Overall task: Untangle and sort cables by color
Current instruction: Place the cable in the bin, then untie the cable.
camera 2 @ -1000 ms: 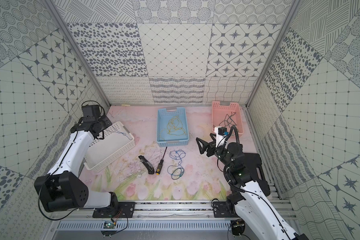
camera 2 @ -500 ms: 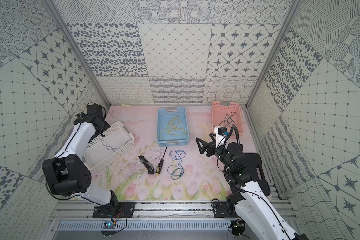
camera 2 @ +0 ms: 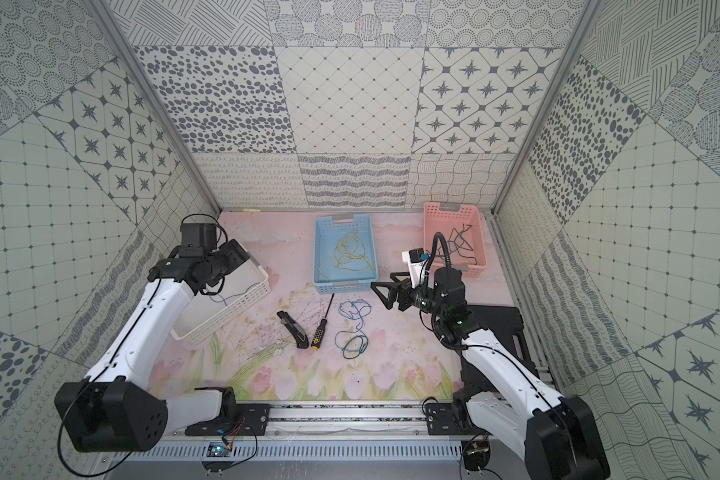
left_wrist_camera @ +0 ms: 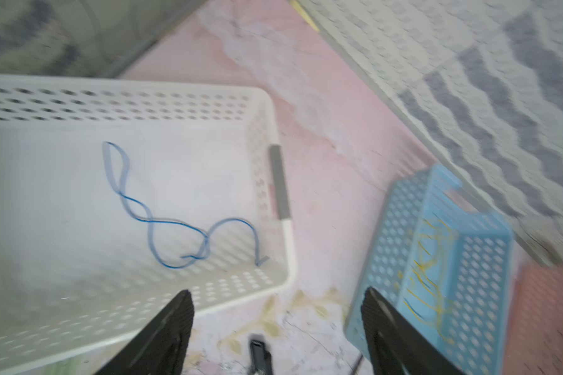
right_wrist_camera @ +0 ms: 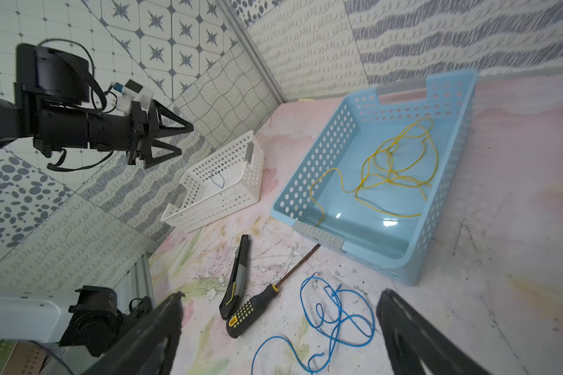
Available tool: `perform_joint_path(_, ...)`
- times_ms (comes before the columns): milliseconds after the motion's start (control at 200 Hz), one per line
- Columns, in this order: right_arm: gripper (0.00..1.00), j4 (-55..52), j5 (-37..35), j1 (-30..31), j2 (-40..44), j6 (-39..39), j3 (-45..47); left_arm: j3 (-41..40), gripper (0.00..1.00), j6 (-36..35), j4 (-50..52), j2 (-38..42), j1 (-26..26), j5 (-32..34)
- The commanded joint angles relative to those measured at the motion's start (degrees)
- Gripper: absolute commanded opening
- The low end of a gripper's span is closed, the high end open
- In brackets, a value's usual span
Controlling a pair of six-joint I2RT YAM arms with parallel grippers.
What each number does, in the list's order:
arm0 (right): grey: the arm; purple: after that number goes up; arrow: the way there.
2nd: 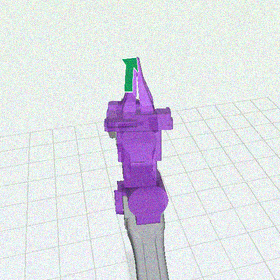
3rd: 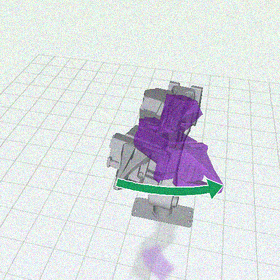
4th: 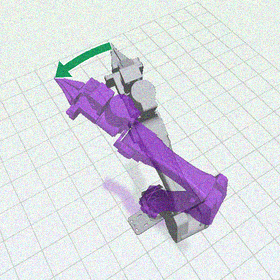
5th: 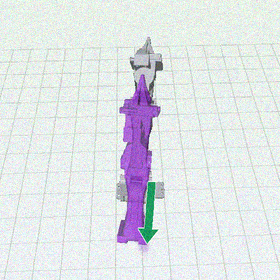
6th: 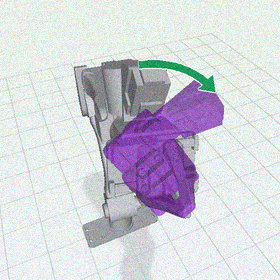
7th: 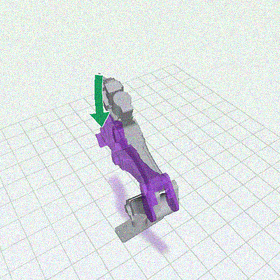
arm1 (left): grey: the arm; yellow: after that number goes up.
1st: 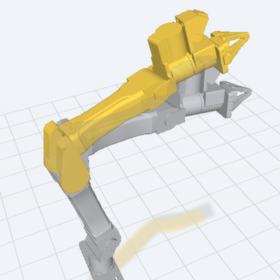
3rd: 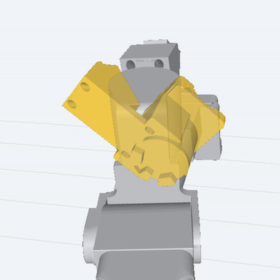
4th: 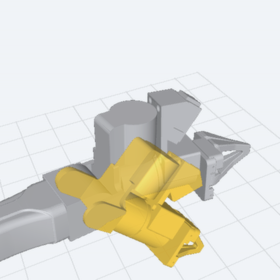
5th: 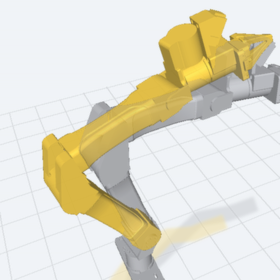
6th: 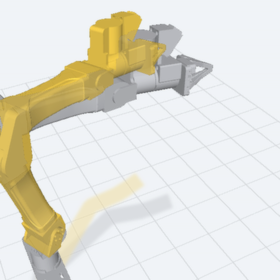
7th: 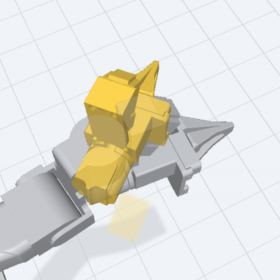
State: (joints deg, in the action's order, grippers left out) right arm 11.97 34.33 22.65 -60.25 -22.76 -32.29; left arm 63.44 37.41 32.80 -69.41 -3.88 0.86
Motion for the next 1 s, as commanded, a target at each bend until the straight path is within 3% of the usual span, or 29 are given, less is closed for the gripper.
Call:
perform_joint_path(0, 0.95, -0.5, 1.6, 1.6, -0.3, 0.2, -1.9, -10.0, 0.74, -4.3, -26.9, 6.5, -12.7, -32.2)
perform_joint_path(185, 0.96, -3.6, -6.8, 1.2, 4.7, 0.9, 2.8, -20.4, 0.65, -6.7, -34.1, 5.5, -33.3, -22.2)
perform_joint_path(355, 0.96, -4.5, -9.6, 0.9, 8.7, 0.3, 7.3, -27.3, 0.61, -6.8, -44.1, -1.3, -44.1, -12.6)
perform_joint_path(460, 0.96, -4.5, -9.4, 0.8, 8.5, 0.3, 8.8, -28.1, 0.59, -6.8, -49.2, -7.8, -46.2, -8.2)
perform_joint_path(575, 0.96, -4.5, -9.5, 0.8, 7.6, 0.7, 8.7, -22.5, 0.55, -11.5, -43.7, -15.0, -48.2, -2.0)
perform_joint_path(690, 0.96, -4.4, -10.1, 0.8, 7.4, 0.9, 8.8, -16.4, 0.5, -21.3, -38.2, -21.2, -49.9, 3.3)
perform_joint_path(785, 0.96, -4.8, -10.7, 0.7, 8.3, 1.3, 9.0, -14.4, 0.45, -33.7, -37.5, -24.6, -50.0, 4.9)
perform_joint_path(890, 0.96, -4.8, -11.6, 0.4, 9.4, 1.3, 9.4, -11.9, 0.47, -45.1, -35.0, -26.5, -50.0, 5.6)
perform_joint_path(996, 0.96, -4.7, -11.7, 0.1, 10.3, 1.3, 9.8, -8.6, 0.48, -51.0, -32.1, -28.8, -50.0, 9.8)
